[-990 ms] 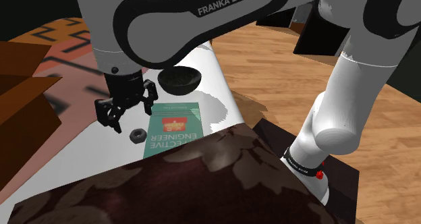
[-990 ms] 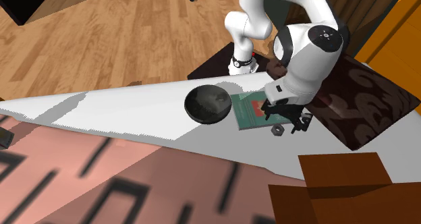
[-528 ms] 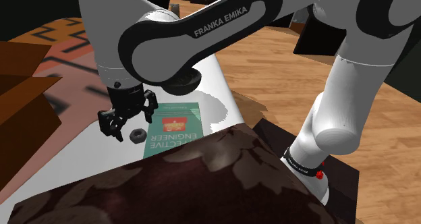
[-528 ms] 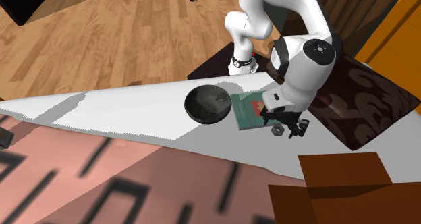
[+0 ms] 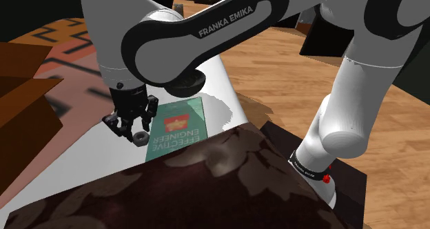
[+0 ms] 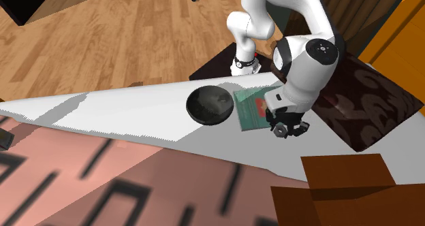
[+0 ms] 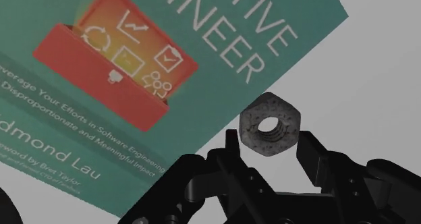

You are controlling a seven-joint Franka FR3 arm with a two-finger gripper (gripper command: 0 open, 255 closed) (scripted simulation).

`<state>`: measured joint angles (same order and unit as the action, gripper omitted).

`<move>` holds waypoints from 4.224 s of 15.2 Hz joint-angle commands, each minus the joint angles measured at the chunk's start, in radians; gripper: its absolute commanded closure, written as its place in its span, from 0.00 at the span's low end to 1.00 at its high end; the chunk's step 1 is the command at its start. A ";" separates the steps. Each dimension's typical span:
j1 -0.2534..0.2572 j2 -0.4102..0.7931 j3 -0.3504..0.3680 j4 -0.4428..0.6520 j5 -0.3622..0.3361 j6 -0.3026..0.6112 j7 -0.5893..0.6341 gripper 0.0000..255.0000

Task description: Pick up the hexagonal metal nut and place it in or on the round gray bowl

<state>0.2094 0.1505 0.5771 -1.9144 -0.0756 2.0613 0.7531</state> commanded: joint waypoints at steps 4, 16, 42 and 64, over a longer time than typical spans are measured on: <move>0.002 0.002 0.003 -0.003 0.003 0.000 -0.001 1.00; -0.002 -0.029 0.006 0.069 0.024 -0.098 -0.014 1.00; -0.078 -0.124 -0.046 0.255 0.083 -0.364 -0.158 1.00; -0.266 -0.192 -0.245 0.130 0.115 -0.310 -0.551 1.00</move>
<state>-0.0567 -0.0368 0.3321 -1.7664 0.0377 1.7365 0.2031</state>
